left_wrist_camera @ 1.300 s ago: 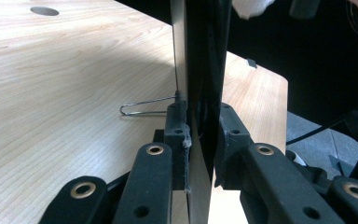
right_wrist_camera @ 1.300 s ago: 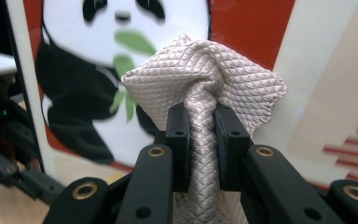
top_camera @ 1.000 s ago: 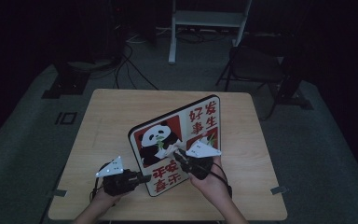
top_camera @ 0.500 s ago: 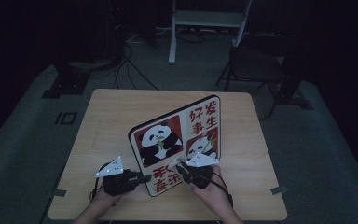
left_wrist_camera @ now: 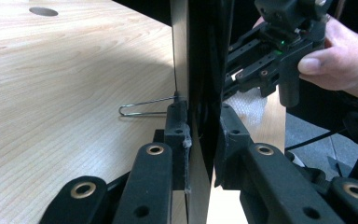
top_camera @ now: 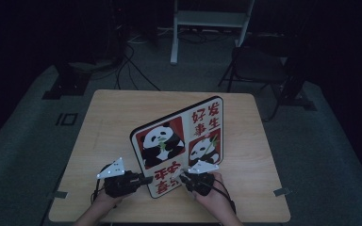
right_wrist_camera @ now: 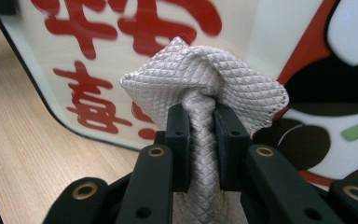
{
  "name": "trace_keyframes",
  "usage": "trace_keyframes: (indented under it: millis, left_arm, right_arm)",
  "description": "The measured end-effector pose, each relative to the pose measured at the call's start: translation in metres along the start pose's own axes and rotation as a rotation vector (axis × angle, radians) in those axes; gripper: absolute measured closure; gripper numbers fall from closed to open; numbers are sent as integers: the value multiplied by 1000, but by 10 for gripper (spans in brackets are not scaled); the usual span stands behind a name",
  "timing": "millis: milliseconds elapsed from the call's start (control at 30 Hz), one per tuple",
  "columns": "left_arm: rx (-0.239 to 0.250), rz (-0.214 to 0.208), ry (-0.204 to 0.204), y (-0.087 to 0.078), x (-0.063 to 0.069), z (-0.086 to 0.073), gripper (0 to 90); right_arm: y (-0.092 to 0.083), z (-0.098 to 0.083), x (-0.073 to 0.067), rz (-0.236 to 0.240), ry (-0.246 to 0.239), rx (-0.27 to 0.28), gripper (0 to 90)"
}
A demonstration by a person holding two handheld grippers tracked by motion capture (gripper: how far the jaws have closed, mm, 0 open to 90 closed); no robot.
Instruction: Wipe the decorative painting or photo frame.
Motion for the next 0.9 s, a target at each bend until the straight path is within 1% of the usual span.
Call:
trace_keyframes:
  millis: [233,367,567,667,700,800,900]
  left_arm:
    - [3,1,0,0,0,0,790]
    - [5,-2,-5,0,0,0,790]
    - [5,-1,-4,0,0,0,791]
    - [5,1,-1,0,0,0,791]
    - [6,1,-2,0,0,0,790]
    - [7,-2,-4,0,-1,0,791]
    - [8,-3,-6,0,-1,0,791]
  right_arm:
    - [6,-13,1,3,16,-38,779]
    - [8,-16,1,4,17,-52,778]
    - [11,-23,1,8,21,-82,778]
    - [10,-23,1,16,24,-90,778]
    - [9,-22,0,19,21,-88,779]
    - [1,-10,-4,28,10,-49,779]
    - [-10,10,-11,37,-4,12,779]
Point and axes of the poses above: each handheld gripper's, and its own axes: y roughly forward along the jaws, z roughly out of its top, x roughly to its right, the point moved 10 cm from there along y, roughly forward along the jaws, and after that the axes turned 6 degrees about z, right-handed, at the moved point
